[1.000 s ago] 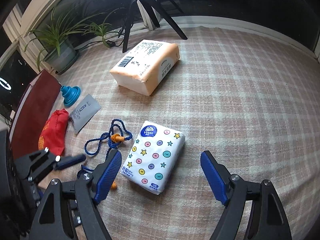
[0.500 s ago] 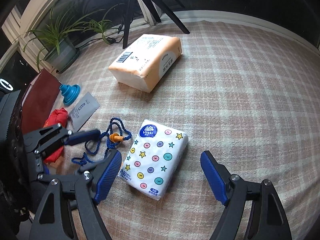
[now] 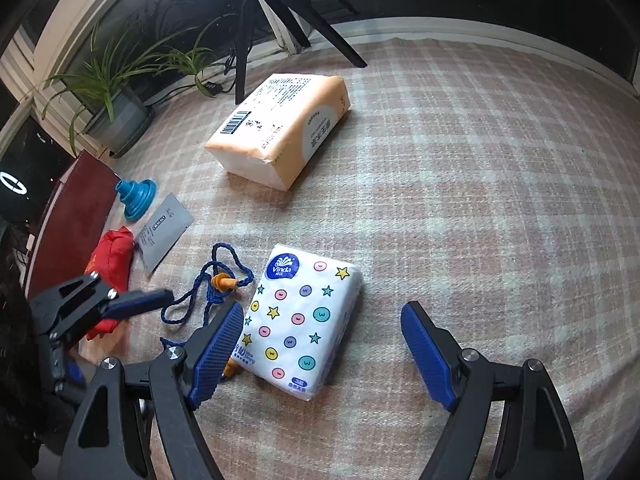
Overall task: Organize soft objects
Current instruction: 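Lower the right tool to the Vinda tissue pack while the left tool lowers to the blue-corded earplugs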
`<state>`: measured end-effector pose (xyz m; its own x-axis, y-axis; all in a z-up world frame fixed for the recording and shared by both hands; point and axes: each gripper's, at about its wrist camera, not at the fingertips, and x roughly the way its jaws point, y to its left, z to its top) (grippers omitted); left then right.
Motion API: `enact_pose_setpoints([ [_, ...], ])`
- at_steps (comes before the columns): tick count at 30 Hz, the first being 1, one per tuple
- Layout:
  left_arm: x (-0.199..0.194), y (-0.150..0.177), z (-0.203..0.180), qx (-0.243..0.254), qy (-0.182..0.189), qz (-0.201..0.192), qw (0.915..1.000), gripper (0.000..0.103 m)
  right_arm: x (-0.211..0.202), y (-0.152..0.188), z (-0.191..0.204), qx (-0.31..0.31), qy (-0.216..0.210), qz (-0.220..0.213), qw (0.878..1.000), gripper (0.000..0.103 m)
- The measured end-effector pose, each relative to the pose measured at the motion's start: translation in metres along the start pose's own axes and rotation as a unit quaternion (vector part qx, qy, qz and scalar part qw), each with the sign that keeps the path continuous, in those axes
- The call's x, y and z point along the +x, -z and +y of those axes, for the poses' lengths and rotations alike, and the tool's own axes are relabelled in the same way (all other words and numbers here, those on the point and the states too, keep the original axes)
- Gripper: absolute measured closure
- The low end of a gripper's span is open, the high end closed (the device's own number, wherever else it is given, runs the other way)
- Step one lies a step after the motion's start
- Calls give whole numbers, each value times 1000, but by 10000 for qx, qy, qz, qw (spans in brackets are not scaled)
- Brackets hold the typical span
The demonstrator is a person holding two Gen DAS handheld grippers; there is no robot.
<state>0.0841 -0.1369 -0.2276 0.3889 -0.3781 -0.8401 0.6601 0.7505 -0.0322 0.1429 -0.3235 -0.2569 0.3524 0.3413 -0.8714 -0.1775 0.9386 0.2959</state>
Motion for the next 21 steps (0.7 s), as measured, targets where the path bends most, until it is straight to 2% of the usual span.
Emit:
enact_pose_setpoints([
  [4, 14, 0, -17, 379, -152, 151, 9991, 46, 1, 0, 1, -39, 19, 35, 10000, 25],
  [7, 22, 0, -21, 450, -354, 148, 9983, 42, 3, 0, 2, -41, 38, 47, 10000, 25],
  [14, 31, -13, 7, 149, -923, -57, 9956, 42, 11, -4, 7, -182, 257, 105, 9994, 25],
  [21, 37, -17, 18, 13, -592, -52, 9982, 44, 16, -8, 18, -493, 371, 187, 9979, 25],
])
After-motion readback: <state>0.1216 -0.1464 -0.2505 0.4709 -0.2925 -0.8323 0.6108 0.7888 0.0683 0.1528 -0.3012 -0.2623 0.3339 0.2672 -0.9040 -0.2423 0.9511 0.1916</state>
